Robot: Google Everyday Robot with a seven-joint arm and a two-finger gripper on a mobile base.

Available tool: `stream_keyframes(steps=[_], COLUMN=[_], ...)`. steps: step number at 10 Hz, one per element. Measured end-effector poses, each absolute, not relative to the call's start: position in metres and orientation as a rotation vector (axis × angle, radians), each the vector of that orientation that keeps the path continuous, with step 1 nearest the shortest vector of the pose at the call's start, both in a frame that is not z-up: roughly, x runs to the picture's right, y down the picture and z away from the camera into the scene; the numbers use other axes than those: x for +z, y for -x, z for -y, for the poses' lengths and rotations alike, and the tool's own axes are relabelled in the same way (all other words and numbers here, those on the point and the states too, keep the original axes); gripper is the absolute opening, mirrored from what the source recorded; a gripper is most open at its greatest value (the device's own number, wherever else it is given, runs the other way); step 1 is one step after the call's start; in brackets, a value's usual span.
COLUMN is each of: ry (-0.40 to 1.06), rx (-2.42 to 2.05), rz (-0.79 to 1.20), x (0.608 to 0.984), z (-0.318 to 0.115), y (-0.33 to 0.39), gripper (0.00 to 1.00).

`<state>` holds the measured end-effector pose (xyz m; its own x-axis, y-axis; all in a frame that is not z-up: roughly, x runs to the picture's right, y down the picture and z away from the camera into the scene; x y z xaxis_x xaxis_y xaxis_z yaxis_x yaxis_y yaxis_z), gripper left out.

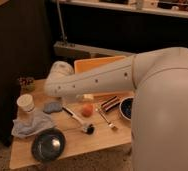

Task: Place sponge in purple bowl

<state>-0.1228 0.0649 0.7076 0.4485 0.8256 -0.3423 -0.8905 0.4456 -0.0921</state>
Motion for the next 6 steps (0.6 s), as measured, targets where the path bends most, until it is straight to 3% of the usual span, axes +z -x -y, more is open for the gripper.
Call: stream_keyframes(steps=[6], ry=[0.334], rx=[0.863], rz=[-0.108], x=[0.682], z=[-0.069], y=[0.158], gripper=[0.8])
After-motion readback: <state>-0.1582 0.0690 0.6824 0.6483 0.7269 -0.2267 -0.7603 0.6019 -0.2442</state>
